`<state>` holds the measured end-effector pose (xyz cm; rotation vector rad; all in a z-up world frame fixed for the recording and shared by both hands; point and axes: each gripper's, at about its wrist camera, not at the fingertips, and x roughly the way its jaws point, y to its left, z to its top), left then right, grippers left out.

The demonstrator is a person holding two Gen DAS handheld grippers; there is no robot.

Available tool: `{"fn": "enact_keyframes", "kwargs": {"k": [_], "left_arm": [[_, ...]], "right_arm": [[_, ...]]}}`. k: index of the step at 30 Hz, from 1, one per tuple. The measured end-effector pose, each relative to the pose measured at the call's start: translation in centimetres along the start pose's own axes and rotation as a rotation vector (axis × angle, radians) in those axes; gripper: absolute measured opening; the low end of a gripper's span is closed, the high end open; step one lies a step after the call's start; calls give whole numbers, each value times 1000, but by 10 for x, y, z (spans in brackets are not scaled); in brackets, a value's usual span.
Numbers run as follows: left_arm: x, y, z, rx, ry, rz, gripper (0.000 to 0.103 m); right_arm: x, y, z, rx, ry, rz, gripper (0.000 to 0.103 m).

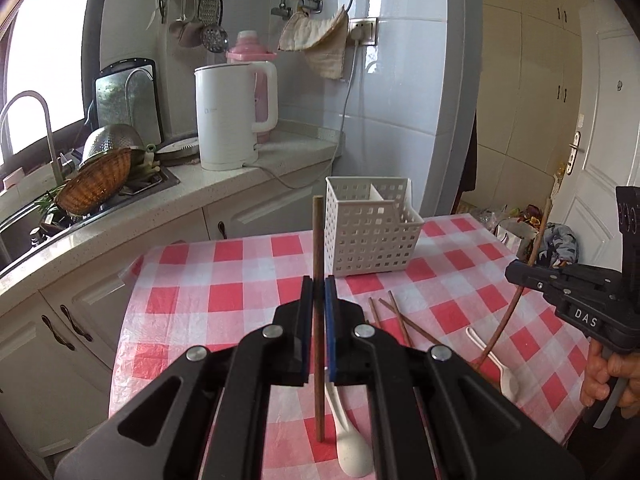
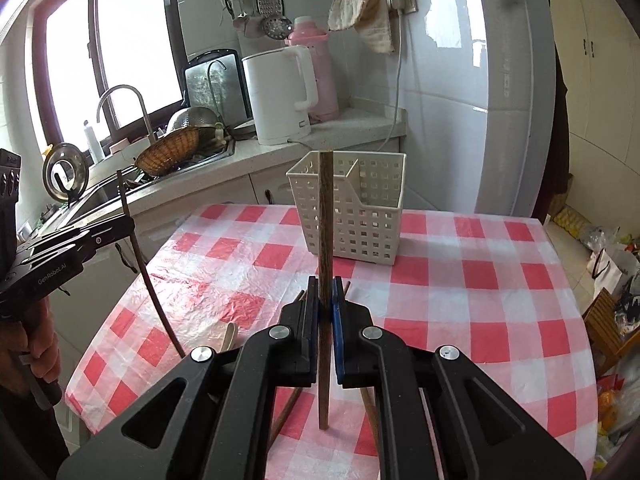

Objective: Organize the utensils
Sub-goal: 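Lift the chopstick with the right gripper and drop it into the white caddy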

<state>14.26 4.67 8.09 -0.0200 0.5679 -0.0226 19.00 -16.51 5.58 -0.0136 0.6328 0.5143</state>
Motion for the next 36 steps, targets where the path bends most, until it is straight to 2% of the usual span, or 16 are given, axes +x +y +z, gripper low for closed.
{"fn": "enact_keyframes", "kwargs": {"k": [6,11,22,30,36], "left_arm": [[-11,-13,37,16,-53,-22,6],[-8,-25,80,36,-86,-55,6],[26,-43,174,53,-156,-78,6],[67,-39,220,28,-194,-68,6],[102,-35,227,11,-197,-54,6]], "right_arm": [[-14,-2,29,-6,-53,-13,9],[-19,-9,70,-19,-104,-38,9],[-5,-31,165,-48,-210,-95,9],[44,-42,197,-42,-183,-92,9],[77,-51,200,-33,-149,-88,9]]}}
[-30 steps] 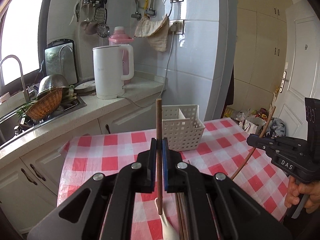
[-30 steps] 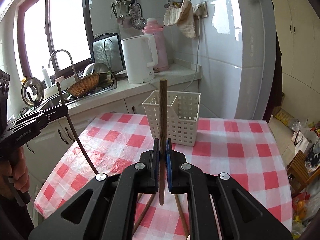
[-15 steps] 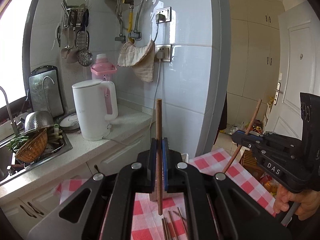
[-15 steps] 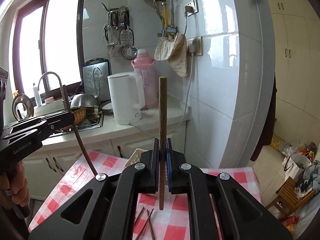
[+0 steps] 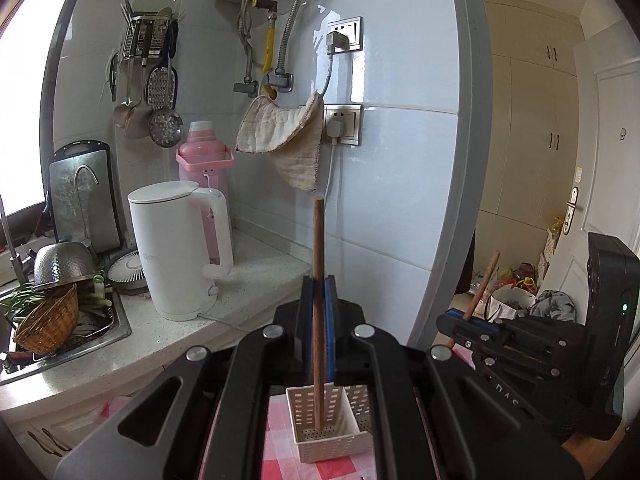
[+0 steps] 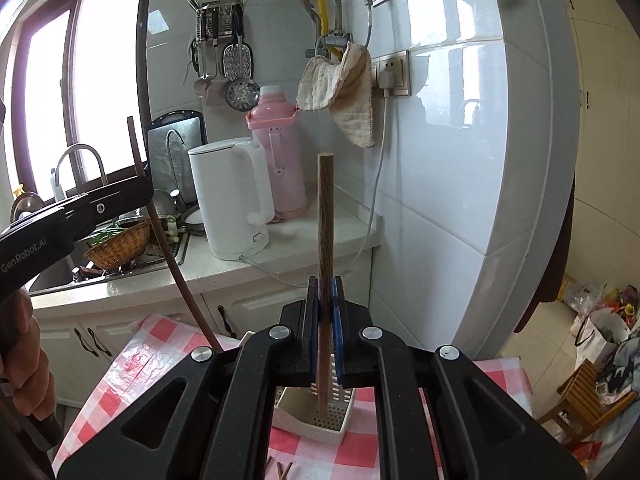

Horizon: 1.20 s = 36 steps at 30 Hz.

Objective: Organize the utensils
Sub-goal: 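Lift the chopstick with the right gripper and drop it into the white caddy, then move the open right gripper back to the chopsticks and grasp one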

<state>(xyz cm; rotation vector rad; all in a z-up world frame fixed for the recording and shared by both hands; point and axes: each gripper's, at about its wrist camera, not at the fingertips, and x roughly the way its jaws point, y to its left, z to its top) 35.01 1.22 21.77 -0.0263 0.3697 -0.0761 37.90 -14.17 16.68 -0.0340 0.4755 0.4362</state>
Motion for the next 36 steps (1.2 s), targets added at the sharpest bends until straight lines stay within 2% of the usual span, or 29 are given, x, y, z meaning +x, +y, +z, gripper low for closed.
{"fn": "enact_keyframes", "kwargs": {"k": [5,12,15,18,19,20,21,22,23,25,32,36], "left_arm": [[30,7,-15,-28,22,7,6],[69,11,-44,-73,108,-6,6],[84,12,-57,-89,177,-10,6],[108,11,-70,-78,303,-16,6],[115,11,-74,-70,330,-14,11],[121,11,-76,-57,347,12,36],[123,11,-78,-53,344,34,51],[123,12,-78,-54,331,37,61],[123,13,-78,-50,330,38,60],[119,15,-78,-43,318,56,60],[90,28,-80,-92,266,63,60],[65,36,-90,-114,244,68,60]], "right_arm": [[26,-7,-12,14,46,4,9],[55,-15,-30,28,117,17,9],[67,-16,-38,36,159,23,9],[82,-14,-46,16,214,44,9],[87,-13,-48,10,221,47,9],[89,-12,-49,9,219,34,10],[91,-12,-50,12,218,22,13],[91,-13,-50,19,211,20,17],[90,-14,-49,24,201,20,23],[83,-17,-48,18,167,10,52],[44,-32,-49,39,87,-40,60],[19,-41,-69,53,78,-53,67]]}}
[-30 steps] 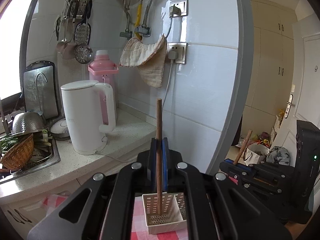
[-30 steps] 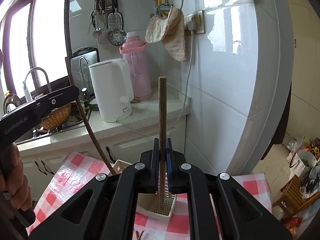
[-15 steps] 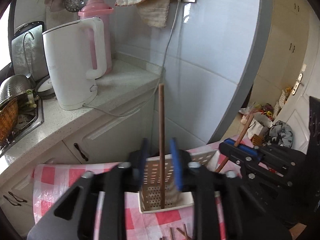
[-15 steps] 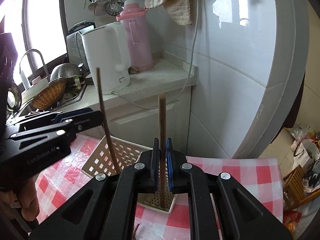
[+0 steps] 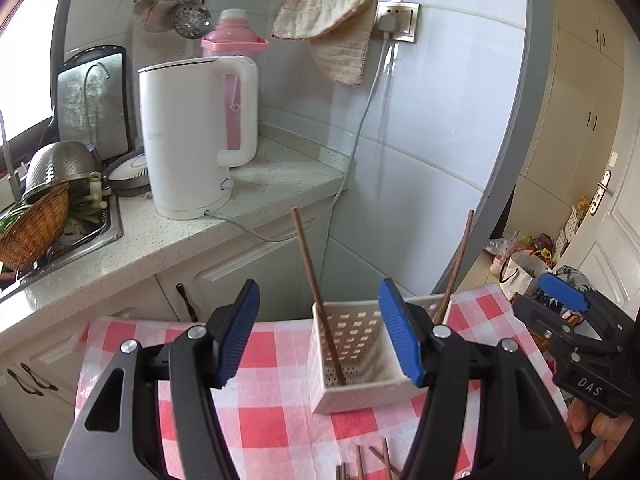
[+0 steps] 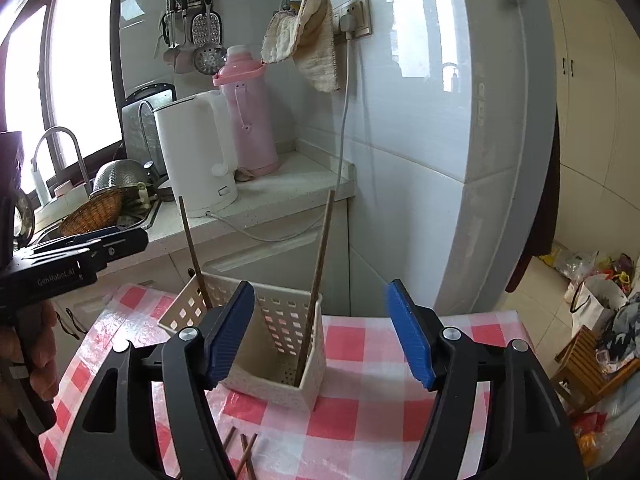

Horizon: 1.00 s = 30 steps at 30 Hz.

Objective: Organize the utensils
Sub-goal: 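Move the open right gripper back to the chopsticks and grasp one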

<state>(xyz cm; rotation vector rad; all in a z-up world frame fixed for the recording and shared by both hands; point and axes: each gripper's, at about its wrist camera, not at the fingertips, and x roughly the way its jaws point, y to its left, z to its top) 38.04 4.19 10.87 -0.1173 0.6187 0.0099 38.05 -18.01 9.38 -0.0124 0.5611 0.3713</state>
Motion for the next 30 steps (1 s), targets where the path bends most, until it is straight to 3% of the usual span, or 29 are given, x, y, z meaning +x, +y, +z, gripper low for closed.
{"fn": "enact_keyframes", "kwargs": {"k": [8,19,23,27,30], "left_arm": [[-45,27,-65,-45,-15,14,62],[-88,57,-183,-79,53,46,62],[-86,62,-218,-119,119,11,61],[-74,51,-237,-97,174,-30,60],[-65,33,-241,-56,192,-74,50]], "right_arm": [[-38,-14,-79,38,30,-43,76],[-55,-16,-192,78,200,-55,78],[-56,-12,-214,73,238,-81,78],[-56,2,-218,36,242,-69,78],[-55,16,-213,-3,234,-56,78]]}}
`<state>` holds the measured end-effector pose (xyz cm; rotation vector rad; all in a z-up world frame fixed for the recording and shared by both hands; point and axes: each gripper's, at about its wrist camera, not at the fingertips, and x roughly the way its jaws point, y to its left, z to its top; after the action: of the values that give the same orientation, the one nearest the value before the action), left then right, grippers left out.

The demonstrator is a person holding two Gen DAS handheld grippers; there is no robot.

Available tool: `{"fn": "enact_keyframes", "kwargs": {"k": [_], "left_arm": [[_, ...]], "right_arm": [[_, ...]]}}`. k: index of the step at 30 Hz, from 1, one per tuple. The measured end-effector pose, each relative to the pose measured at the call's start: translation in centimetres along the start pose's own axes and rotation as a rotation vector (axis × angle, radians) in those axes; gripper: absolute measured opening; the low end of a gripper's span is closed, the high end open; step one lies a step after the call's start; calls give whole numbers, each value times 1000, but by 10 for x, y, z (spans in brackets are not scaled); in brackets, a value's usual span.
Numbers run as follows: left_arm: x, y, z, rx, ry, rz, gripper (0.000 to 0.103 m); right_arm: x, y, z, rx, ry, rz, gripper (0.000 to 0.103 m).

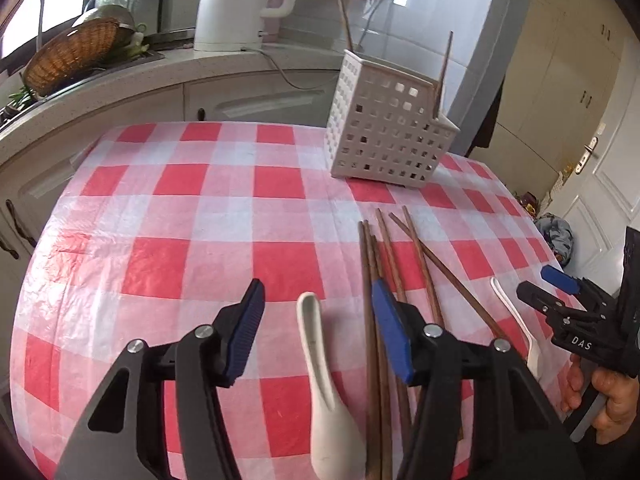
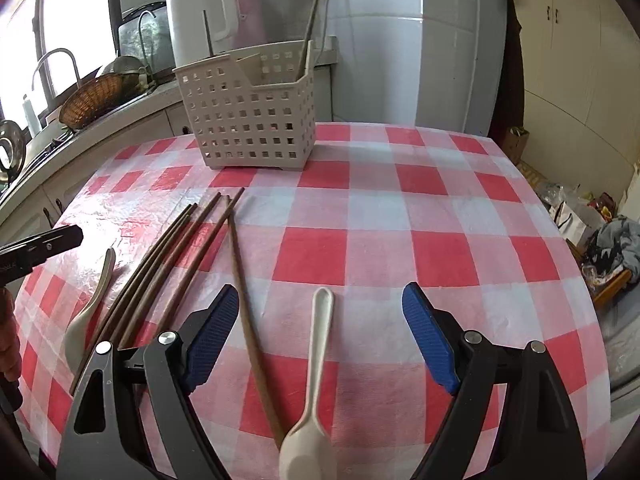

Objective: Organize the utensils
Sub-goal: 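Move the open right gripper back to the chopsticks and grasp one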

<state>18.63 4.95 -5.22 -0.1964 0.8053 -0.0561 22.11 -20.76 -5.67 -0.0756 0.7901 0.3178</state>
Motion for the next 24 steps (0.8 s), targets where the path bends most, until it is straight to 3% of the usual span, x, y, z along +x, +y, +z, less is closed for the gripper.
{"fn": "enact_keyframes", "kwargs": {"k": [4,7,13,24], "left_arm": [[22,-22,-2,63,46,-26,29],[38,-30,0,89,72,-14,22],[62,-32,9,93,116,5,18],[79,-38,7,139,147,18,18]], "right_arm": [[14,20,5,-52,29,7,78],[28,33,7,-84,68,22,70],[53,52,15,-125,126,39,51],[68,55,16,-133,167,33,42]]}}
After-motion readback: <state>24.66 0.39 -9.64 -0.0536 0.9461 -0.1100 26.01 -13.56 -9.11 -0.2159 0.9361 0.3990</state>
